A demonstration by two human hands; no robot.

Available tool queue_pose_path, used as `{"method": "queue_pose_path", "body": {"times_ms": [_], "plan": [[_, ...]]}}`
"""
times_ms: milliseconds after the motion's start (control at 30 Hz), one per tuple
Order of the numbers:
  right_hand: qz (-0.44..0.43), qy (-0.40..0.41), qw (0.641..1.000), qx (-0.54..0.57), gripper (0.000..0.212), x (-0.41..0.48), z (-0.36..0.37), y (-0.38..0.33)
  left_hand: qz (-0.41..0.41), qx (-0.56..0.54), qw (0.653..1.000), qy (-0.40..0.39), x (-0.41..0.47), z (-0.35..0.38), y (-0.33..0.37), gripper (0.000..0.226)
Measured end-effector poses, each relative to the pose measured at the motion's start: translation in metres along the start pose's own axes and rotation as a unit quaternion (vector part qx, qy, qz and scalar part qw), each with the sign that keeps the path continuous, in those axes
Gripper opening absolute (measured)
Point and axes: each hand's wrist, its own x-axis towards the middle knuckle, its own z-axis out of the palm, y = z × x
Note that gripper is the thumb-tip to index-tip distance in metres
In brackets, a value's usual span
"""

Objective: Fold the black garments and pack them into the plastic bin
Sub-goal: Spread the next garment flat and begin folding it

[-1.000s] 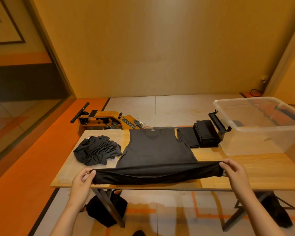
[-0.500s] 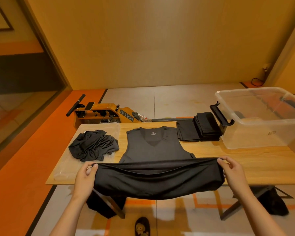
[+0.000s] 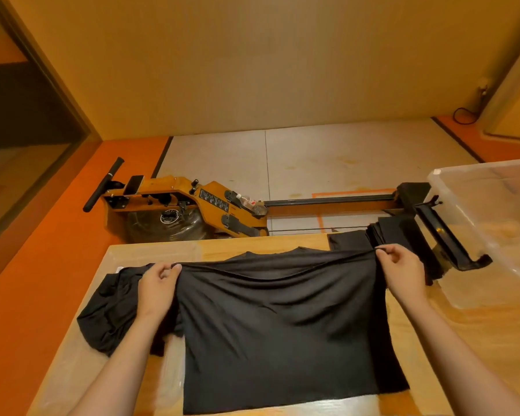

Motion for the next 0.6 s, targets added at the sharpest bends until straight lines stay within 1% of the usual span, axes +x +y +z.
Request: {"method": "queue_pose_path", "body": {"times_ms": [67,100,133,167,200,233,267,333,433,500,600], "plan": [[0.015,0.01,1.0,-0.02,0.02,0.032,0.025,-0.008,-0.005,0.015,1.0,0.0,0.039,0.017,0.008,0.032],[0.022,0.01,0.999,-0.028,0.025,0.044,0.038,-0.01,-0.014,0.017,1.0,-0.006,0.056,0.026,0.011,0.027],[0.027,0.009,0.999,-0.035,0.032,0.052,0.05,-0.01,-0.031,0.031,0.999,-0.018,0.068,0.035,0.013,0.017],[0.031,0.006,0.998,-0.047,0.04,0.056,0.06,-0.01,-0.051,0.059,0.997,-0.029,0.076,0.044,0.014,0.018],[0.029,-0.002,0.997,-0.068,0.047,0.056,0.07,-0.006,-0.064,0.096,0.992,-0.042,0.08,0.053,0.012,0.033],[0.014,-0.015,0.996,-0.089,0.053,0.049,0.076,-0.001,-0.05,0.128,0.989,-0.048,0.077,0.059,0.008,0.043],[-0.01,-0.031,0.993,-0.114,0.057,0.04,0.081,0.005,-0.016,0.152,0.987,-0.055,0.069,0.063,0.002,0.049],[-0.064,-0.054,0.982,-0.167,0.058,0.016,0.088,0.019,0.051,0.186,0.978,-0.083,0.041,0.071,-0.011,0.054],[-0.153,-0.094,0.953,-0.243,0.056,-0.03,0.088,0.05,0.1,0.211,0.964,-0.127,-0.013,0.075,-0.042,0.059],[-0.183,-0.123,0.933,-0.285,0.053,-0.062,0.083,0.075,0.145,0.231,0.952,-0.138,-0.05,0.074,-0.064,0.063],[-0.21,-0.159,0.905,-0.335,0.05,-0.105,0.069,0.109,0.174,0.26,0.935,-0.166,-0.099,0.067,-0.09,0.066]]}}
